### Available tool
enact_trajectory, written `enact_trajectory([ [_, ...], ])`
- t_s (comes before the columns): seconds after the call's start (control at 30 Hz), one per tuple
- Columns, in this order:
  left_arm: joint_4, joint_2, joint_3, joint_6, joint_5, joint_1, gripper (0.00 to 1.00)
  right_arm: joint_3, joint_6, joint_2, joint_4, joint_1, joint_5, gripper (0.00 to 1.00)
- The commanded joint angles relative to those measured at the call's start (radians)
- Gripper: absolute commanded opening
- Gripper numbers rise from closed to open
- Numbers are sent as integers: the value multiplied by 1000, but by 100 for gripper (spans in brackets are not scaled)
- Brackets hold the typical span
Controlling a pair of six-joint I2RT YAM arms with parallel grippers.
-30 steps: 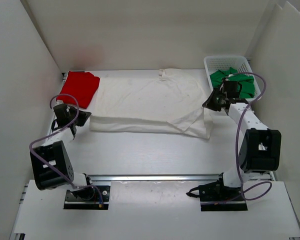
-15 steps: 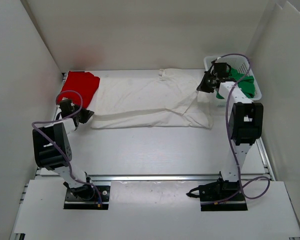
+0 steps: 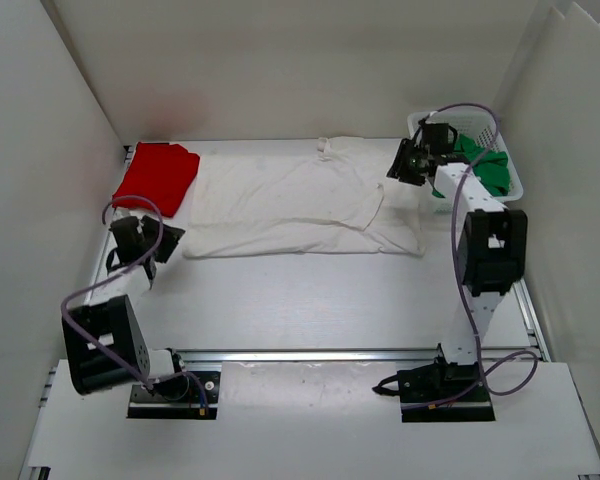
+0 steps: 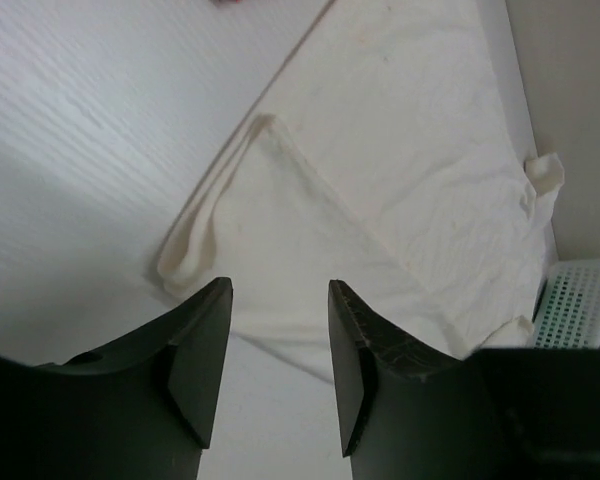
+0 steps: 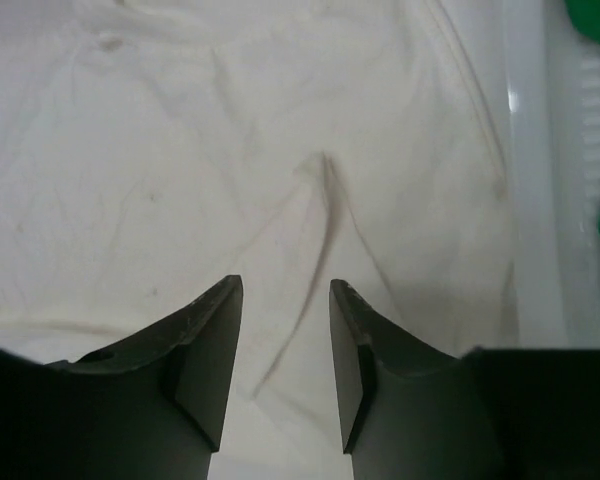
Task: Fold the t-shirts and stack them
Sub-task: Fold the flattened tshirt in 1/3 of the way
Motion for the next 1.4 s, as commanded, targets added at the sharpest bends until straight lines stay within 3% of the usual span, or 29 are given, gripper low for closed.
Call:
enact_trajectory([
  [0.0, 38, -68, -147, -6, 4, -25, 55, -179, 36, -270, 115, 12, 54, 39],
  [0.07, 61, -53, -186, -19, 21, -19, 54, -330, 62, -382, 191, 4, 51, 34],
  [0.13, 81, 2, -191, -26, 43, -8, 56, -481, 113, -517, 264, -24, 19, 4],
  [0.17, 92, 14, -191, -36, 69, -6, 56, -575, 121, -548, 283, -34, 21, 0],
  [0.3, 129, 82, -162, -59, 51, -42, 51, -826, 174, -706, 346, -102, -3, 2],
  [0.37, 158, 117, -157, -78, 65, -45, 39, -910, 181, -744, 366, -119, 17, 19],
  [0.5, 196, 132, -148, -100, 61, -42, 26, -1014, 190, -711, 384, -162, -43, 32],
  [0.57, 205, 149, -142, -103, 63, -36, 16, -1026, 191, -679, 421, -160, -28, 33],
  [0.8, 207, 152, -116, -94, 48, -57, 0, -961, 136, -608, 453, -153, -41, 28],
  [1.17, 201, 171, -97, -97, 53, -40, 0, -859, 98, -472, 424, -163, -43, 33],
  [1.37, 204, 168, -88, -92, 40, -43, 0, -852, 110, -438, 432, -159, -64, 14],
])
